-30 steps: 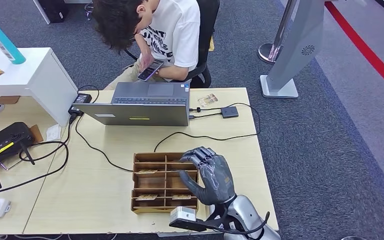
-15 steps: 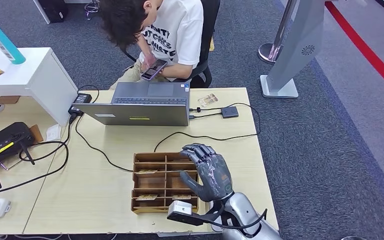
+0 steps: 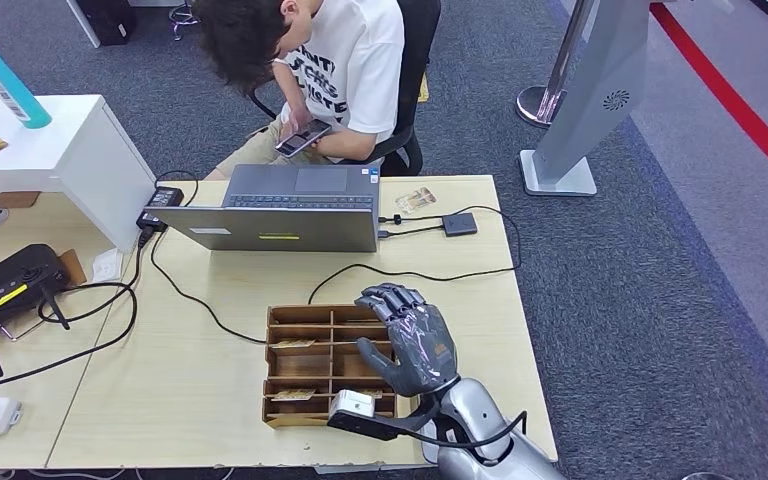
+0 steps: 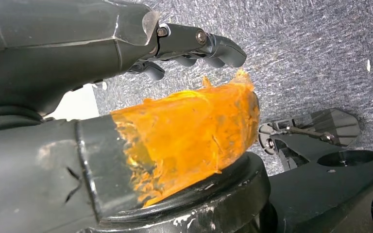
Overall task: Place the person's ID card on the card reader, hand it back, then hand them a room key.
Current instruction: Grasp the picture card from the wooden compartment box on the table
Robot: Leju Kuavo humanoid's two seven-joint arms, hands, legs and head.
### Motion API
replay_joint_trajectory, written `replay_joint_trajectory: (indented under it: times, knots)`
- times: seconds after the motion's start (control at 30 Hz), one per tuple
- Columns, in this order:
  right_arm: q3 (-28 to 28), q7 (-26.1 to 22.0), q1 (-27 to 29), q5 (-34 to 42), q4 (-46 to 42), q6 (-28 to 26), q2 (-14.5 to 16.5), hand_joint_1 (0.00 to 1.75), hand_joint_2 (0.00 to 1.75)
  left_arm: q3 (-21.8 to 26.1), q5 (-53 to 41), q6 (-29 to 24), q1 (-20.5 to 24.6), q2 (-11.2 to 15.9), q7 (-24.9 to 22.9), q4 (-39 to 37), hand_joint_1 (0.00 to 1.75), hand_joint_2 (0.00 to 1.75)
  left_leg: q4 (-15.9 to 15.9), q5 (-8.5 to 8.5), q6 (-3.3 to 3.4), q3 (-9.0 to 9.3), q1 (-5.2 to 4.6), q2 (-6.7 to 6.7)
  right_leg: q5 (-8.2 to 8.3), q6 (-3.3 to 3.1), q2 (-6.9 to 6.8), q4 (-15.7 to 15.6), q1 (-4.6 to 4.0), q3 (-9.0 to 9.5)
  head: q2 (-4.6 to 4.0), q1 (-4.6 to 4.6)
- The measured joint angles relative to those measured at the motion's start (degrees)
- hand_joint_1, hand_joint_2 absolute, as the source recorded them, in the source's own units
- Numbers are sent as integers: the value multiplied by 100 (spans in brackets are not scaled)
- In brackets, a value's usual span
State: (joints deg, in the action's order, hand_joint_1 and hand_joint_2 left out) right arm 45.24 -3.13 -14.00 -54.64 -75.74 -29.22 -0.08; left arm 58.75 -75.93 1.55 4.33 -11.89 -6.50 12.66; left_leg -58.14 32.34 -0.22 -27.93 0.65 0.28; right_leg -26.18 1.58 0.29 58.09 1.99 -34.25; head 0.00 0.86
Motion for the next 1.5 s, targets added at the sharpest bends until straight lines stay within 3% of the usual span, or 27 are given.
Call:
replay_joint_trajectory:
  times: [0.73,1.5]
  knots:
    - [59,15,-85,28,305,113,175,70,175,0,28,-2,0,0,1,0,0,0,0,0,0,0,0,0,0,0,0,0,0,0,0,0]
    - [170,37,-90,87,815,149,255,93,175,0,35,0,1,9,3,0,0,0,0,0,0,0,0,0,0,0,0,0,0,0,0,0]
